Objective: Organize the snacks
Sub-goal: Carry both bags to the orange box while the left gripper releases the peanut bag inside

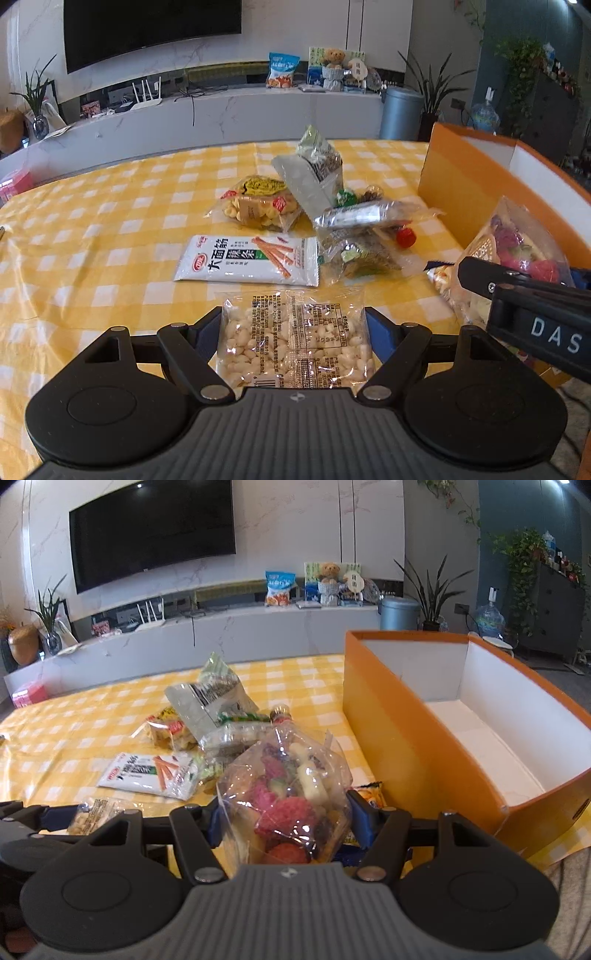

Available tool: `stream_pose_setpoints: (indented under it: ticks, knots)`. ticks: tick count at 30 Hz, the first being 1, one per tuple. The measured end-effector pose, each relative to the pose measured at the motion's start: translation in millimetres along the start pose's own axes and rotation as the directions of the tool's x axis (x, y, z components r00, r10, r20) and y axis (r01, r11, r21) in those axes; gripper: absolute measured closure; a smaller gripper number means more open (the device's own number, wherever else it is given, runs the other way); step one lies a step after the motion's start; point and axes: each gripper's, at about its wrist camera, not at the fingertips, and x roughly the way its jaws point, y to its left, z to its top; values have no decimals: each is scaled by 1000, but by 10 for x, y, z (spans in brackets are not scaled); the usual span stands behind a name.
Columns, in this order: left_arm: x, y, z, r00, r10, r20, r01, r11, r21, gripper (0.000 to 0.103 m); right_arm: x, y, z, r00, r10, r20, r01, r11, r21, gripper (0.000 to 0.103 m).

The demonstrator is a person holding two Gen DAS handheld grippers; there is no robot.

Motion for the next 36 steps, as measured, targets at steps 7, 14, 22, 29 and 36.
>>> stream_pose_setpoints:
  ticks: [7, 14, 22, 29, 36]
  knots:
    - [-301, 0, 130, 997, -47, 60, 50, 998, -41, 12, -508, -214, 248, 990, 44, 133, -53, 997, 60, 40]
    - [-592, -264, 340, 983, -130, 131, 130, 992, 9, 12, -804, -920, 456, 976, -67, 207, 33, 986, 166, 40]
    - [-611, -709, 669, 952, -258, 163, 254, 966, 47, 12, -958, -1873, 431, 937, -228, 266, 123, 925, 358, 40]
    - [-364, -1250, 934, 920, -368, 139, 365, 930, 47, 12, -898, -2141, 328, 927, -208, 312, 54, 897, 438, 40]
    - [-16, -1718, 979, 904, -416, 95, 417, 909, 3, 12, -834, -2154, 150, 883, -204, 422, -28, 875, 483, 40]
